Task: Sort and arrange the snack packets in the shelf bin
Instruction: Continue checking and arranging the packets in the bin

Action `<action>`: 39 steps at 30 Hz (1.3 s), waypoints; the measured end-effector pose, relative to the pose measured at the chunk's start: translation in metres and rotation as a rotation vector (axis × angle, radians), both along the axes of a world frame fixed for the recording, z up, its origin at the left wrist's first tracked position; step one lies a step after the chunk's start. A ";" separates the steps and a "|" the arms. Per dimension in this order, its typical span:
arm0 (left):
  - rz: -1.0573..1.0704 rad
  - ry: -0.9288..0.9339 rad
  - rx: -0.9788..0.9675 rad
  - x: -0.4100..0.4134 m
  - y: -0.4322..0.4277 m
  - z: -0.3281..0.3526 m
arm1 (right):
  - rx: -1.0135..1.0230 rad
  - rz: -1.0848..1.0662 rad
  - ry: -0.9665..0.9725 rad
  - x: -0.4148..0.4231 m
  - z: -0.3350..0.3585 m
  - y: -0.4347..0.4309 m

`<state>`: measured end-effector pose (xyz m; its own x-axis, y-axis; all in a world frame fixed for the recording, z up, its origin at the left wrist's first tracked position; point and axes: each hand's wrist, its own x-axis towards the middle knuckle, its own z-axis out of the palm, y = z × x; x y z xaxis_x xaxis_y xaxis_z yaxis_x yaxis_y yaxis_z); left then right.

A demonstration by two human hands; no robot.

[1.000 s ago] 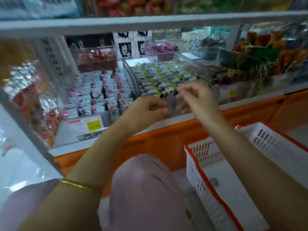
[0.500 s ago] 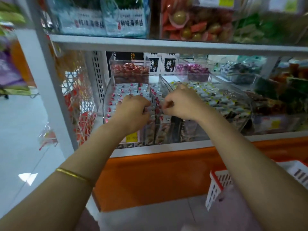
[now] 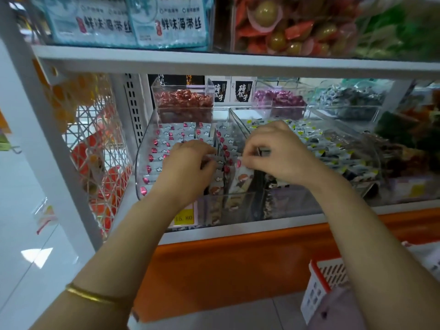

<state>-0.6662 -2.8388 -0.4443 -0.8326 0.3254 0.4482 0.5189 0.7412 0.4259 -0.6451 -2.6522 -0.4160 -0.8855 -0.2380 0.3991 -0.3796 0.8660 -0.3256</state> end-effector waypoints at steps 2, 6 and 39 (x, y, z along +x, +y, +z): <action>-0.013 -0.021 0.121 0.005 -0.002 0.004 | -0.226 0.018 0.073 0.003 0.005 0.003; -0.179 -0.179 0.241 0.020 -0.003 0.012 | -0.683 -0.018 0.115 0.007 0.006 0.004; -0.189 -0.556 1.179 0.020 -0.006 0.015 | -1.594 0.042 -0.208 0.007 -0.006 -0.008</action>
